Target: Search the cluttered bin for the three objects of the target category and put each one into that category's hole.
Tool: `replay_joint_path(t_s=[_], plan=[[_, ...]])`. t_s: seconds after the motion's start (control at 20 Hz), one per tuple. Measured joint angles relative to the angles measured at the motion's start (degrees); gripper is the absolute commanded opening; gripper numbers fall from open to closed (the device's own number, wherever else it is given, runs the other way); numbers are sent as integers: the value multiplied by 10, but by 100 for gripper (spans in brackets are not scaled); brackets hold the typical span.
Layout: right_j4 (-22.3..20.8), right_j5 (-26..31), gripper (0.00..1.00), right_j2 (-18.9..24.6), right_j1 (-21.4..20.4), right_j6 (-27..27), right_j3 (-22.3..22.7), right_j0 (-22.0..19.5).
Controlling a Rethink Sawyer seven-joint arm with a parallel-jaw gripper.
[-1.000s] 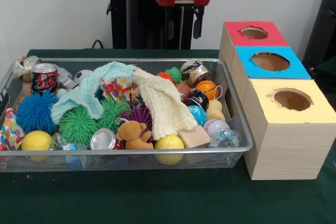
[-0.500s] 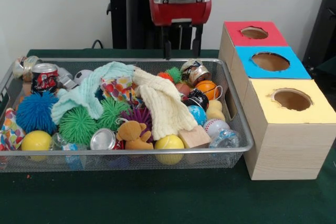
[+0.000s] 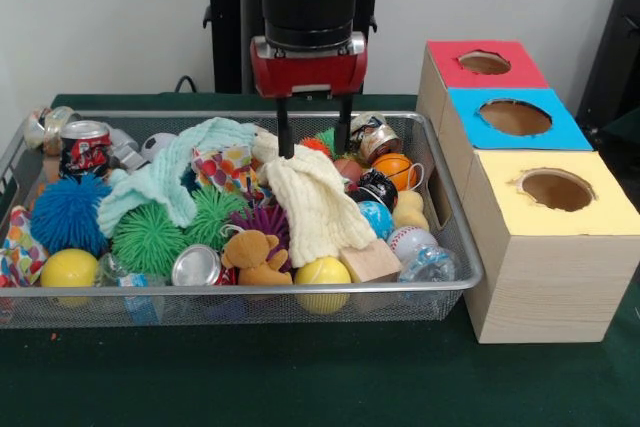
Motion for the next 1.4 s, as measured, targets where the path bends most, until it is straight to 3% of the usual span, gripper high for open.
replay_joint_path(t_s=[0.45,0.9,1.4], plan=[[-28,12,100,25,23,0,-24,-16],[-34,80,100,69,23,0,-81,-46],[-48,82,100,105,52,0,-129,-85]])
